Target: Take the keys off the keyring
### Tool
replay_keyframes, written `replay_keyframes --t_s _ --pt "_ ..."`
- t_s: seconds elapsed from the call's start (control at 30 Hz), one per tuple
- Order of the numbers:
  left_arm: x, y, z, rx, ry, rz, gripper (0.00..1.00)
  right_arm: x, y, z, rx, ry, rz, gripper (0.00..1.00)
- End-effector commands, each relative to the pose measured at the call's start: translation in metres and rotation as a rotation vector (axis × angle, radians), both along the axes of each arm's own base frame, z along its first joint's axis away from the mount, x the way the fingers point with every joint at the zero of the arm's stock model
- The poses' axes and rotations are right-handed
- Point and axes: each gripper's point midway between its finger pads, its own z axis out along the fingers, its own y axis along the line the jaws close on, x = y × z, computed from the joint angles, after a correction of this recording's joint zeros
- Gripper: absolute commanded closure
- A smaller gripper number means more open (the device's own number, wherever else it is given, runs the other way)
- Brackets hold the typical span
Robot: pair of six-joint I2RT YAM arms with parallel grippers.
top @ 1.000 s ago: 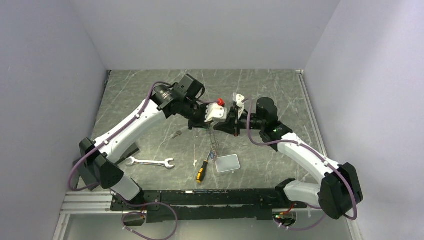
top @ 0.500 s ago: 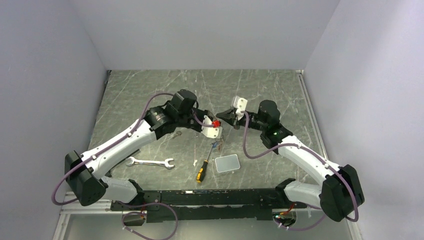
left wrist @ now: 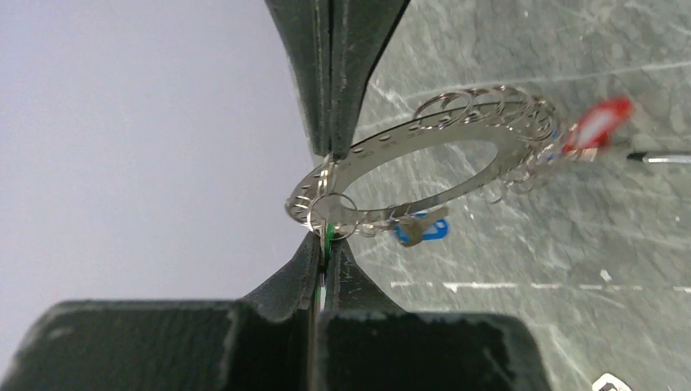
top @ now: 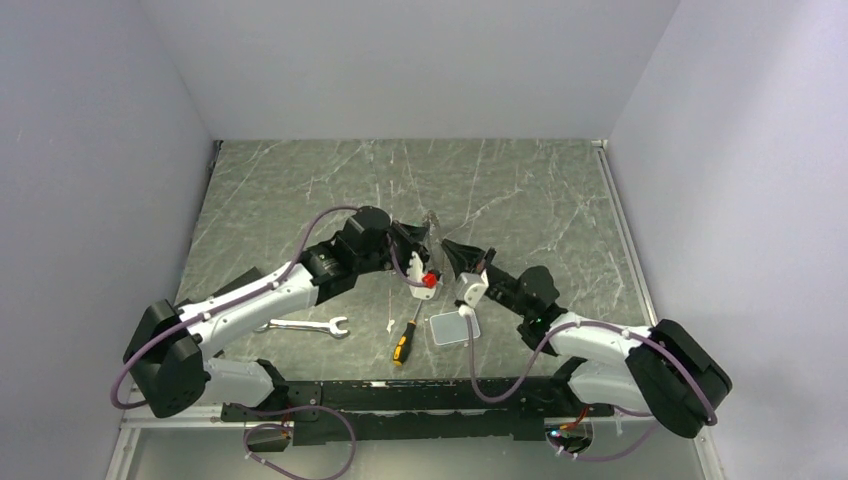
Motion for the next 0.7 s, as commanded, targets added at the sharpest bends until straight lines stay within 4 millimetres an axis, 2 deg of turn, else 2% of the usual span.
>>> replay_keyframes --t_s 0.0,0.1,0.2,0.67 --pt "0.002 -0.001 0.03 -0.096 -0.184 -0.04 1.0 -0.011 -0.022 0.038 0.026 -0.322 -0.119 1.0" --pt "-0.013 0.0 0.019 -0.1 -0.203 -0.102 1.0 -0.022 -0.024 0.026 -0.011 -0.385 -0.117 1.0" --pt "-0.019 0.001 0.012 -0.11 -0.215 -0.118 1.0 -0.031 -0.025 0.018 -0.039 -0.441 -0.105 1.0" --pt "-0.037 -0.002 0.013 -0.127 -0.254 -0.154 1.0 -0.043 -0.021 0.007 -0.056 -0.475 -0.078 1.0"
